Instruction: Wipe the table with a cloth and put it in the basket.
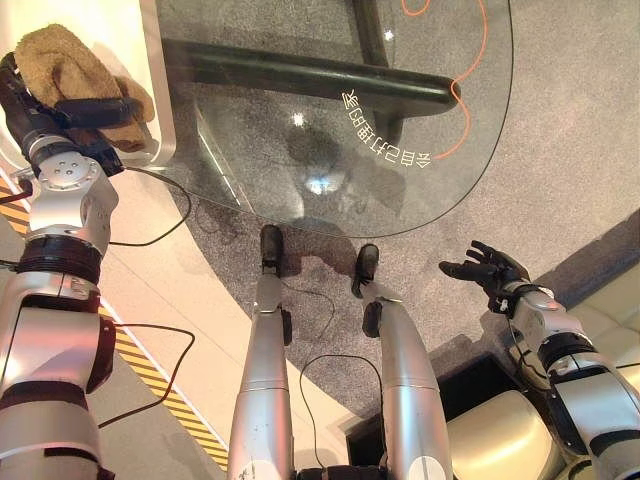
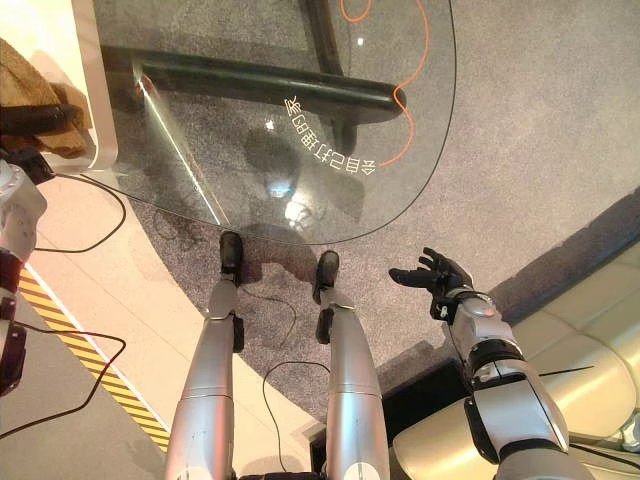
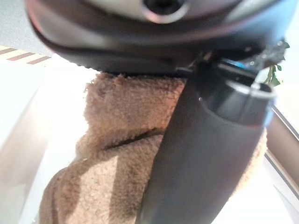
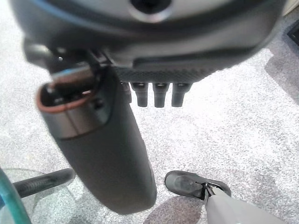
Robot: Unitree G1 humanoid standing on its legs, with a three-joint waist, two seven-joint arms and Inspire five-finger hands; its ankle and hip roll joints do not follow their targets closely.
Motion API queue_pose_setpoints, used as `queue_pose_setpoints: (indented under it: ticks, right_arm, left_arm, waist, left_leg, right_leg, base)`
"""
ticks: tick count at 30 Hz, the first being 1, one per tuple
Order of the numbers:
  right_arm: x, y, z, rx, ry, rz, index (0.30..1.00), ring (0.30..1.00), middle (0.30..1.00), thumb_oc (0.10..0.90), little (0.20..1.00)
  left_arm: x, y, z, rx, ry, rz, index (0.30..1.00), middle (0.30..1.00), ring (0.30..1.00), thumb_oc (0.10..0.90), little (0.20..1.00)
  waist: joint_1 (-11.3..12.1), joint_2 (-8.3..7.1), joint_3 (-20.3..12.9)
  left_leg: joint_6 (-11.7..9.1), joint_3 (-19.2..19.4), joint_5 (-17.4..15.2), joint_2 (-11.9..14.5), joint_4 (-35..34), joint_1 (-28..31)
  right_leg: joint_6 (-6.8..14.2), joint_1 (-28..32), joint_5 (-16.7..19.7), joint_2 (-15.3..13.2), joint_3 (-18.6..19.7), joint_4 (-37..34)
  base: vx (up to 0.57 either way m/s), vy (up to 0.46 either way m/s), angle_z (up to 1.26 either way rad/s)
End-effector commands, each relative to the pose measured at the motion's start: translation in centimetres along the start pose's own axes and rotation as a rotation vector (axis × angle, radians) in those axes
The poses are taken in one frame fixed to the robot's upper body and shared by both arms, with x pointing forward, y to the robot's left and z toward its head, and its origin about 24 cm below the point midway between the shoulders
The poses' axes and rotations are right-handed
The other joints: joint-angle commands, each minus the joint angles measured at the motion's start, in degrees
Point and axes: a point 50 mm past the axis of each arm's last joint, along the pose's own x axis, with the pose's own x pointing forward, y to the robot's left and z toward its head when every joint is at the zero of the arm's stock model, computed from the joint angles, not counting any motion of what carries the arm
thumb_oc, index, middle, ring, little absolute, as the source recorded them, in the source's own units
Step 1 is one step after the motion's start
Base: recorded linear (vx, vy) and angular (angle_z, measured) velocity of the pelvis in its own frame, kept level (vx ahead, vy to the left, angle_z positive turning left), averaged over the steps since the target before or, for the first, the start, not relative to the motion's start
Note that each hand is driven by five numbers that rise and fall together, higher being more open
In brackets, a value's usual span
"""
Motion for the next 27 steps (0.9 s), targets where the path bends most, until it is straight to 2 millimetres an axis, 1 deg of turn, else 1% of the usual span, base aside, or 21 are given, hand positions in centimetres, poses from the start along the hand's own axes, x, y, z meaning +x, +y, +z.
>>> queue_pose_setpoints:
  ticks: [1, 3, 4, 7, 8, 9, 10, 13, 16, 19, 23, 25, 27]
  right_arm:
    - [-1.3, -2.8, -4.5, -0.046, 0.115, -0.091, 0.900, 0.900, 0.900, 0.800, 0.900]
    - [-1.4, -2.8, -5.0, -0.048, 0.127, -0.094, 0.900, 0.900, 0.900, 0.800, 0.900]
    - [-1.5, -2.7, -5.7, -0.045, 0.146, -0.095, 0.900, 0.900, 0.900, 0.800, 0.900]
    - [-1.8, -2.5, -6.9, -0.043, 0.173, -0.096, 0.900, 0.900, 0.900, 0.800, 0.900]
    - [-2.0, -2.5, -7.7, -0.040, 0.187, -0.097, 0.900, 0.900, 0.900, 0.800, 0.900]
    - [-2.0, -2.5, -7.7, -0.041, 0.188, -0.097, 0.900, 0.900, 0.900, 0.800, 0.900]
    - [-2.4, -2.7, -8.9, -0.037, 0.215, -0.098, 0.900, 0.900, 0.900, 0.800, 0.900]
    - [-2.9, -3.0, -10.0, -0.035, 0.243, -0.103, 0.900, 0.900, 0.900, 0.800, 0.900]
    - [-3.7, -3.6, -11.6, -0.034, 0.291, -0.115, 0.900, 0.900, 0.900, 0.800, 0.900]
    - [-5.0, -4.4, -14.0, -0.032, 0.368, -0.135, 0.900, 0.900, 0.900, 0.800, 0.900]
    - [-6.7, -5.4, -16.6, -0.040, 0.457, -0.160, 0.900, 0.900, 0.900, 0.800, 0.900]
    - [-7.3, -5.7, -17.3, -0.041, 0.484, -0.163, 0.900, 0.900, 0.900, 0.800, 0.900]
    - [-8.3, -5.7, -18.9, -0.036, 0.534, -0.173, 0.900, 0.900, 0.900, 0.800, 0.900]
  left_arm:
    - [1.1, 3.3, 2.5, -0.088, -0.115, 0.118, 0.900, 0.900, 0.900, 0.800, 0.900]
    - [1.1, 3.5, 2.2, -0.092, -0.107, 0.115, 0.900, 0.900, 0.900, 0.800, 0.900]
    - [1.0, 3.6, 1.8, -0.095, -0.105, 0.108, 0.900, 0.900, 0.900, 0.800, 0.900]
    - [0.7, 3.8, 0.5, -0.099, -0.095, 0.095, 0.900, 0.900, 0.900, 0.800, 0.900]
    - [0.6, 4.0, -0.1, -0.110, -0.091, 0.088, 0.900, 0.900, 0.900, 0.800, 0.900]
    - [0.6, 4.0, -0.2, -0.110, -0.090, 0.088, 0.900, 0.900, 0.900, 0.800, 0.900]
    - [0.3, 4.2, -1.3, -0.122, -0.082, 0.075, 0.900, 0.900, 0.900, 0.800, 0.900]
    - [-0.2, 4.2, -2.5, -0.129, -0.075, 0.056, 0.900, 0.900, 0.900, 0.800, 0.900]
    - [-0.8, 4.4, -4.0, -0.138, -0.063, 0.031, 0.900, 0.900, 0.900, 0.800, 0.900]
    - [-1.6, 4.8, -6.0, -0.127, -0.036, -0.019, 0.900, 0.900, 0.900, 0.800, 0.900]
    - [-2.9, 5.4, -8.5, -0.126, -0.003, -0.072, 0.900, 0.900, 0.900, 0.800, 0.900]
    - [-3.4, 5.6, -9.3, -0.121, 0.004, -0.101, 0.900, 0.900, 0.900, 0.800, 0.900]
    - [-4.7, 5.7, -11.3, -0.099, 0.041, -0.158, 0.900, 0.900, 0.900, 0.800, 0.900]
  waist:
    - [-0.2, 2.18, -1.3]
    - [-0.1, 2.24, -1.3]
    - [0.0, 2.37, -1.3]
    - [0.3, 2.62, -1.3]
    - [0.4, 2.76, -1.3]
    - [0.3, 2.78, -1.3]
    - [0.6, 3.06, -1.7]
    - [0.6, 3.54, -3.0]
    - [0.7, 4.45, -5.2]
    - [1.2, 5.18, -8.3]
    - [1.8, 5.92, -11.8]
    - [1.9, 6.08, -13.1]
    - [2.3, 6.28, -15.7]
  left_leg:
    - [3.5, 4.3, -7.7, -3.0, 7.8, 2.9]
    - [3.4, 4.3, -7.5, -3.1, 6.9, 4.2]
    - [3.1, 4.5, -7.3, -3.2, 5.7, 6.2]
    - [2.9, 4.9, -6.8, -3.7, 3.3, 9.8]
    - [2.9, 5.2, -6.5, -4.0, 2.2, 11.5]
    - [2.9, 5.2, -6.5, -4.0, 2.1, 11.7]
    - [2.9, 5.5, -6.2, -4.5, 0.3, 14.5]
    - [2.9, 5.9, -6.0, -5.0, -1.5, 16.8]
    - [3.0, 5.9, -5.9, -5.5, -4.0, 20.7]
    - [3.2, 5.6, -6.1, -6.1, -6.7, 25.3]
    - [3.3, 5.4, -6.6, -6.5, -9.4, 30.3]
    - [3.3, 5.4, -6.6, -6.4, -10.3, 31.5]
    - [3.5, 5.1, -7.1, -6.6, -12.0, 34.7]
  right_leg:
    - [1.4, 8.0, 4.7, 4.1, 0.1, -10.6]
    - [1.5, 9.2, 4.9, 4.0, 0.2, -11.4]
    - [1.7, 11.1, 5.0, 3.8, 0.2, -12.6]
    - [2.1, 14.7, 5.3, 3.4, -0.3, -14.6]
    - [2.2, 16.5, 5.4, 3.2, -0.5, -15.5]
    - [2.3, 16.7, 5.4, 3.2, -0.6, -15.6]
    - [2.3, 19.5, 5.6, 2.7, -1.1, -17.0]
    - [2.4, 21.9, 5.8, 2.3, -1.4, -18.5]
    - [2.8, 25.1, 6.0, 1.8, -1.2, -20.3]
    - [3.2, 29.4, 6.0, 1.1, -1.5, -22.5]
    - [3.5, 34.0, 5.7, 0.6, -1.9, -24.8]
    - [3.5, 35.3, 5.9, 0.5, -2.0, -25.7]
    - [3.7, 38.7, 5.9, 0.6, -2.0, -27.6]
  base:
    - [0.00, 0.000, 0.00]
    - [0.00, 0.000, 0.00]
    - [0.00, 0.000, 0.00]
    - [-0.02, -0.001, -0.01]
    - [0.00, 0.000, 0.00]
    - [0.00, 0.000, 0.00]
    - [0.00, 0.000, 0.00]
    - [0.00, 0.046, 0.01]
    - [0.03, 0.070, 0.05]
    - [0.07, 0.052, -0.01]
    - [0.09, 0.057, 0.01]
    - [0.07, 0.035, 0.01]
    - [0.15, 0.033, -0.02]
